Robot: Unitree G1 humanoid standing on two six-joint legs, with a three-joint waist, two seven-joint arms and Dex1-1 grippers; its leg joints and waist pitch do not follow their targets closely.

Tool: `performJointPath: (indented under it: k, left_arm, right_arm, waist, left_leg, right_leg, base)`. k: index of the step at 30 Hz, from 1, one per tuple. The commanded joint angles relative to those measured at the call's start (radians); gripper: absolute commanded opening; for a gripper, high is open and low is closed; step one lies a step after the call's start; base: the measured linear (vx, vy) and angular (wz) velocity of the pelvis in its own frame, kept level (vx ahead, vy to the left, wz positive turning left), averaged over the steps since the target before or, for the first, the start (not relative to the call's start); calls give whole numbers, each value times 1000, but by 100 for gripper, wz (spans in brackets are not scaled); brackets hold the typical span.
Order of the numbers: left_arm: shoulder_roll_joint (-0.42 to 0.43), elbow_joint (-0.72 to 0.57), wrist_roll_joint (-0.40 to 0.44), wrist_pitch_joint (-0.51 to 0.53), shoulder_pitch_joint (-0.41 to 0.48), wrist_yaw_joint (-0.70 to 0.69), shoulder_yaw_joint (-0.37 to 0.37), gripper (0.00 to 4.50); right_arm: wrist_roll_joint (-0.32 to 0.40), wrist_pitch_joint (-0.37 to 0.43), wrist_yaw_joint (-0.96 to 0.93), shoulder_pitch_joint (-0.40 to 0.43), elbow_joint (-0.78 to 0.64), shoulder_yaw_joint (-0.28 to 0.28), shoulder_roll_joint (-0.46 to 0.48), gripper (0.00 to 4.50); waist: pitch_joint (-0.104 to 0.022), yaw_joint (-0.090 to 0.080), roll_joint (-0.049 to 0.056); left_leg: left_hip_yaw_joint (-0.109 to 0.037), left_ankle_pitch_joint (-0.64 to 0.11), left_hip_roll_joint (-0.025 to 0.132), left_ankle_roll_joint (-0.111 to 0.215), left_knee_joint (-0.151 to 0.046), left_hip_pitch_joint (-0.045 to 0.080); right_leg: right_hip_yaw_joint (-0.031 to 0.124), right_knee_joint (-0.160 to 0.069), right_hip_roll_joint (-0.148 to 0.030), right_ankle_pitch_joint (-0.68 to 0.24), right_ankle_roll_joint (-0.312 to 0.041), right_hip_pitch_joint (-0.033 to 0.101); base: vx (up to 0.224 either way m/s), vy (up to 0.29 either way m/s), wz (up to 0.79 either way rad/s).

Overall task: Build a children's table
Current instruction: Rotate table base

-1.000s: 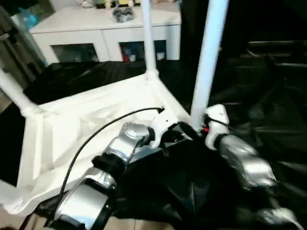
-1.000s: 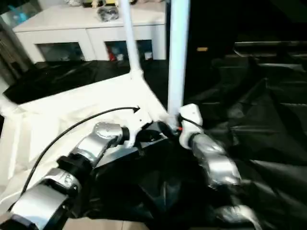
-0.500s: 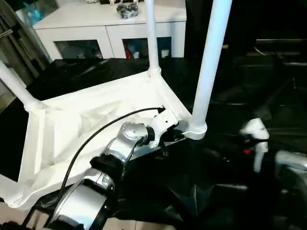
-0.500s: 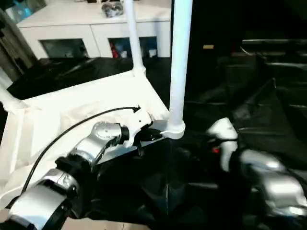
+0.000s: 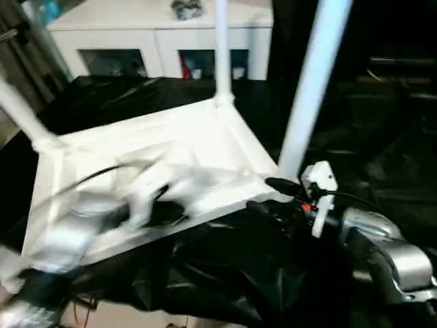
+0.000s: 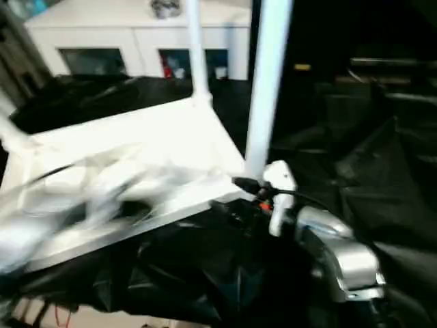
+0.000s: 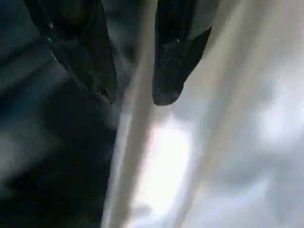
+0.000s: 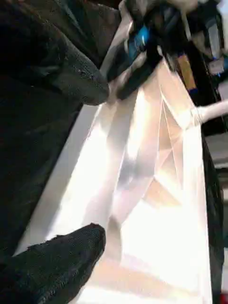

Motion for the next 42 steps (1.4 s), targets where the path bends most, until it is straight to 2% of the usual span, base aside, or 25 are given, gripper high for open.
performJointPath:
  k: [1, 4, 6, 8, 9, 10, 11, 12, 13, 14, 17, 18, 19, 21, 23, 24, 26, 27, 30, 33, 34, 35, 36, 38, 42]
  left_arm:
    - [12, -144, -102, 90, 31, -20, 47, 175]
    - [-18, -293, -184, 199, 105, 16, 130, 184]
    - [-29, -332, -150, 216, 150, 59, 113, 208]
    - [-38, -328, -97, 201, 180, 109, 79, 220]
    - [-44, -321, -56, 182, 198, 145, 59, 220]
    - [-44, -321, -56, 182, 198, 145, 59, 225]
    - [-51, -306, -24, 166, 210, 178, 47, 238]
    - [-53, -297, -1, 152, 223, 217, 35, 258]
    - [-62, -270, 29, 122, 239, 264, 23, 258]
    - [-66, -260, 41, 112, 251, 299, 17, 261]
    - [-98, -226, 63, 74, 261, 373, 21, 272]
    - [-101, -221, 67, 69, 259, 380, 22, 299]
    - [-108, -209, 76, 55, 256, 397, 22, 304]
    - [-137, -178, 96, 7, 229, 431, 24, 307]
    - [-137, -178, 96, 7, 229, 431, 24, 318]
    - [-140, -170, 100, -17, 219, 437, 14, 341]
    - [-135, -158, 110, -37, 215, 445, 0, 343]
    - [-131, -151, 116, -49, 216, 450, -8, 344]
    - [-131, -136, 124, -74, 221, 466, -15, 374]
    - [-139, -127, 123, -100, 222, 473, -12, 387]
    - [-141, -126, 122, -106, 223, 474, -10, 395]
    - [-150, -124, 113, -130, 225, 478, 2, 407]
    - [-152, -127, 105, -141, 227, 474, 10, 418]
    - [-155, -136, 85, -160, 236, 464, 29, 424]
    - [-145, -172, 21, -210, 309, 413, 86, 440]
  right_arm:
    - [-14, -12, -31, -12, 17, 16, 29, 450]
    - [-47, -51, -125, -58, 101, 17, 111, 450]
    - [-95, -92, -242, -106, 204, 4, 177, 450]
    - [-117, -120, -344, -139, 282, -23, 227, 450]
    - [-129, -143, -398, -157, 327, -36, 253, 450]
    - [-129, -143, -398, -157, 327, -36, 253, 450]
    - [-133, -150, -426, -168, 356, -43, 265, 450]
    - [-142, -165, -453, -177, 383, -46, 276, 450]
    - [-139, -183, -488, -193, 424, -67, 289, 450]
    - [-138, -198, -513, -205, 454, -83, 300, 450]
    - [-122, -251, -575, -249, 543, -146, 313, 450]
    - [-121, -256, -585, -255, 553, -154, 312, 450]
    - [-119, -267, -611, -270, 579, -173, 310, 450]
    - [-108, -322, -693, -335, 688, -246, 285, 450]
    - [-108, -322, -693, -335, 688, -246, 285, 450]
    - [-98, -359, -729, -376, 754, -283, 255, 450]
    - [-97, -389, -750, -407, 808, -307, 227, 450]
    - [-96, -398, -761, -421, 832, -319, 215, 450]
    - [-95, -429, -771, -456, 892, -350, 170, 450]
    - [-93, -460, -770, -489, 952, -366, 133, 450]
    - [-93, -464, -769, -494, 962, -369, 124, 450]
    - [-98, -488, -766, -519, 1009, -378, 77, 450]
    - [-98, -497, -764, -531, 1033, -383, 57, 450]
    - [-96, -509, -761, -550, 1074, -394, 31, 450]
    - [-127, -531, -714, -577, 1127, -376, -18, 450]
  waist:
    - [-59, 4, -7]
    - [-57, 10, -16]
    - [-50, 9, -13]
    - [-48, 1, -17]
    - [-49, 1, -6]
    - [-49, 0, -9]
    - [-52, 4, 1]
    - [-52, 3, -4]
    - [-52, 1, 6]
    - [-51, -1, 0]
    - [-55, 0, 4]
    - [-55, 2, 6]
    - [-54, 3, 12]
    - [-56, 2, 12]
    - [-56, 9, 13]
    - [-54, 9, 15]
    - [-58, 11, 12]
    - [-59, 17, 13]
    - [-63, 23, 11]
    - [-66, 20, 9]
    - [-67, 21, 10]
    - [-68, 20, 4]
    - [-70, 23, 5]
    - [-70, 23, 8]
    - [-71, 20, 4]
  left_leg:
    - [13, -142, 5, 69, -62, 26]
    - [16, -169, 5, 42, -63, 28]
    - [14, -223, 3, 11, -71, 26]
    - [13, -265, -2, -10, -74, 25]
    - [12, -278, -3, -26, -72, 31]
    - [10, -280, -4, -29, -73, 27]
    - [10, -285, -4, -31, -72, 30]
    - [9, -291, -4, -34, -71, 31]
    - [8, -292, -6, -41, -72, 27]
    - [7, -297, -8, -40, -71, 22]
    - [7, -318, -8, -39, -68, 27]
    - [7, -320, -7, -38, -67, 28]
    - [9, -328, -6, -39, -65, 33]
    - [6, -321, -8, -41, -66, 28]
    - [10, -326, -8, -38, -62, 35]
    - [9, -334, -8, -36, -63, 33]
    - [7, -326, -10, -37, -61, 30]
    - [10, -318, -8, -33, -59, 33]
    - [10, -272, -11, -27, -55, 27]
    - [8, -225, -13, -15, -51, 16]
    - [8, -222, -13, -13, -50, 16]
    - [9, -222, -12, -7, -46, 17]
    - [10, -219, -11, -4, -44, 20]
    - [11, -200, -12, 10, -40, 15]
    - [13, -187, -13, 37, -32, 10]
  right_leg:
    - [7, -41, 2, -89, -256, 38]
    - [9, -38, 1, -97, -261, 36]
    - [10, -44, -1, -171, -237, 37]
    - [13, -51, -2, -231, -205, 38]
    - [17, -55, -1, -239, -182, 31]
    - [16, -55, -1, -240, -176, 36]
    - [15, -55, 0, -239, -169, 35]
    - [15, -56, 2, -229, -164, 33]
    - [14, -54, 2, -210, -162, 35]
    - [13, -54, 3, -211, -161, 36]
    - [13, -54, 0, -244, -158, 34]
    - [13, -55, 1, -250, -161, 32]
    - [14, -58, 5, -241, -161, 27]
    - [11, -53, 5, -224, -171, 32]
    - [12, -54, 5, -227, -170, 27]
    - [12, -55, 5, -238, -168, 28]
    - [9, -53, 3, -257, -161, 34]
    - [10, -54, 4, -248, -158, 30]
    - [8, -48, 5, -210, -155, 36]
    - [4, -40, 4, -151, -168, 44]
    - [3, -39, 3, -145, -172, 44]
    - [2, -37, 5, -136, -185, 44]
    - [3, -37, 5, -126, -190, 43]
    - [3, -33, 6, -93, -206, 42]
    - [0, -30, 6, -72, -225, 44]
  base:
    - [0, 0, 0]
    - [0, 0, 0]
    - [0, 0, 0]
    - [0, 0, 0]
    - [0, 0, 0]
    - [0, 0, 0]
    - [0, 0, 0]
    - [0, 0, 0]
    - [0, 0, 0]
    - [0, 0, 0]
    - [0, 0, 0]
    - [0, 0, 0]
    - [0, 0, 0]
    - [0, 0, 0]
    - [0, 0, 0]
    - [0, 0, 0]
    - [0, 0, 0]
    - [0, 0, 0]
    - [0, 0, 0]
    - [0, 0, 0]
    - [0, 0, 0]
    - [0, 0, 0]
    - [0, 0, 0]
    - [0, 0, 0]
    - [0, 0, 0]
